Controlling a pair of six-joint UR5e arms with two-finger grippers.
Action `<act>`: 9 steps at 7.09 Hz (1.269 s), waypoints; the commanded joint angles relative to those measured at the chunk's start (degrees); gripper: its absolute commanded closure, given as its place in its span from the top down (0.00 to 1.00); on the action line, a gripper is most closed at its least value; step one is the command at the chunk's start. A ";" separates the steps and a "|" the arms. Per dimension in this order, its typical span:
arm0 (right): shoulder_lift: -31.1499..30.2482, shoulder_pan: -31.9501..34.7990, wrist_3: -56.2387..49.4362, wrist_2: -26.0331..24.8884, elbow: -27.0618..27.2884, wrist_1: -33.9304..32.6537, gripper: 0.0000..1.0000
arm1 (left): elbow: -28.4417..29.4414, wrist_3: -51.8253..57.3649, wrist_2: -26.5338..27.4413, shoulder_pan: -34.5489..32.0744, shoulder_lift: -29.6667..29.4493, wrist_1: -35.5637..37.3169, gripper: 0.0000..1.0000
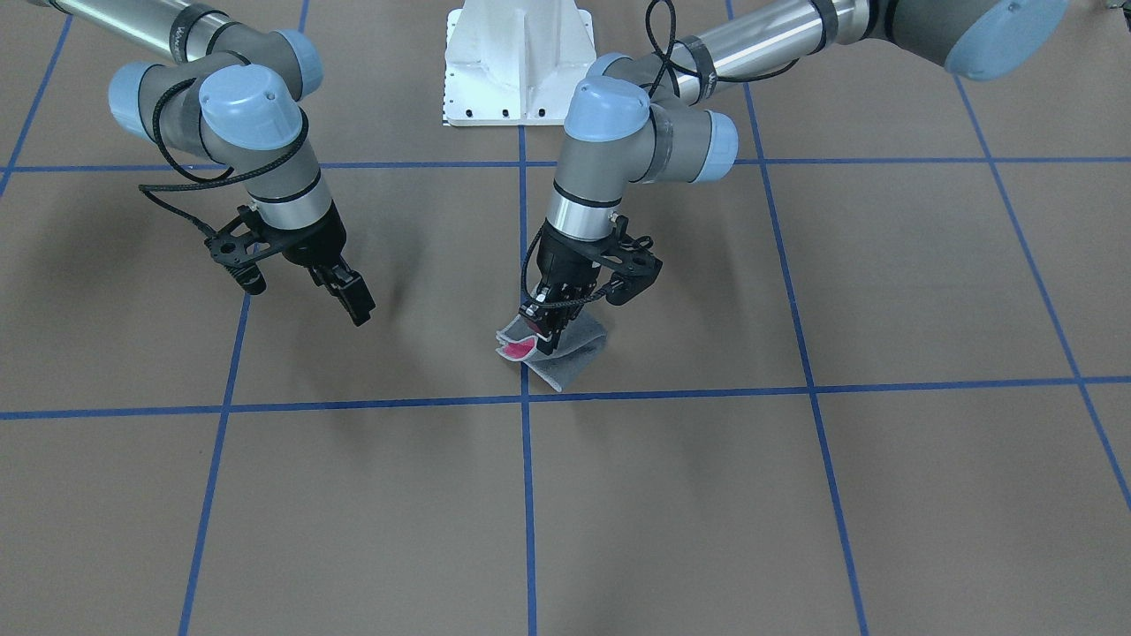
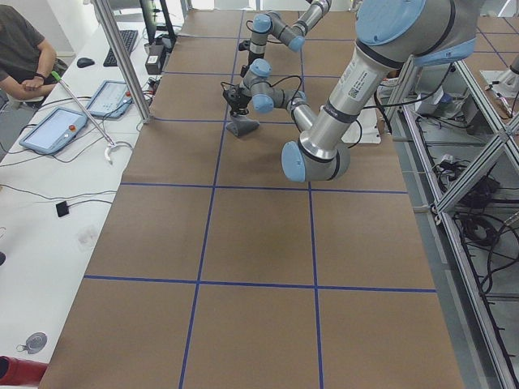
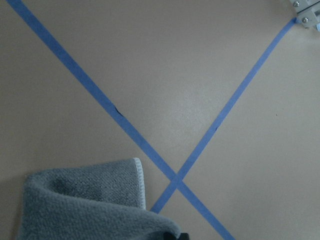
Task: Fold towel twice with both arms
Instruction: 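Open the left gripper and raise it away while the right gripper moves toward the towel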
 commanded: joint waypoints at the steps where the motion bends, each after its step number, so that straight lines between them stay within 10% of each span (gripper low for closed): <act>1: 0.07 -0.07 0.00 -0.10 0.11 -0.08 1.00 | 1.50 0.00 -0.02 -0.12 -0.11 -0.28 0.00; 2: 0.07 -0.07 0.00 -0.10 0.20 -0.08 1.00 | 1.77 0.79 -0.02 -0.64 -0.11 -0.37 0.07; 4: 0.25 -0.16 0.00 -0.18 0.02 0.01 1.00 | 4.47 2.11 -0.02 -1.08 -0.11 -3.42 1.00; 7: 1.12 -0.51 -0.09 -0.71 -0.85 0.27 1.00 | 4.15 2.29 -3.86 -4.14 -0.90 -4.76 1.00; 9: 8.22 -0.68 0.26 -0.89 -10.99 8.65 1.00 | 0.65 2.55 -12.29 -8.71 -0.38 -4.86 1.00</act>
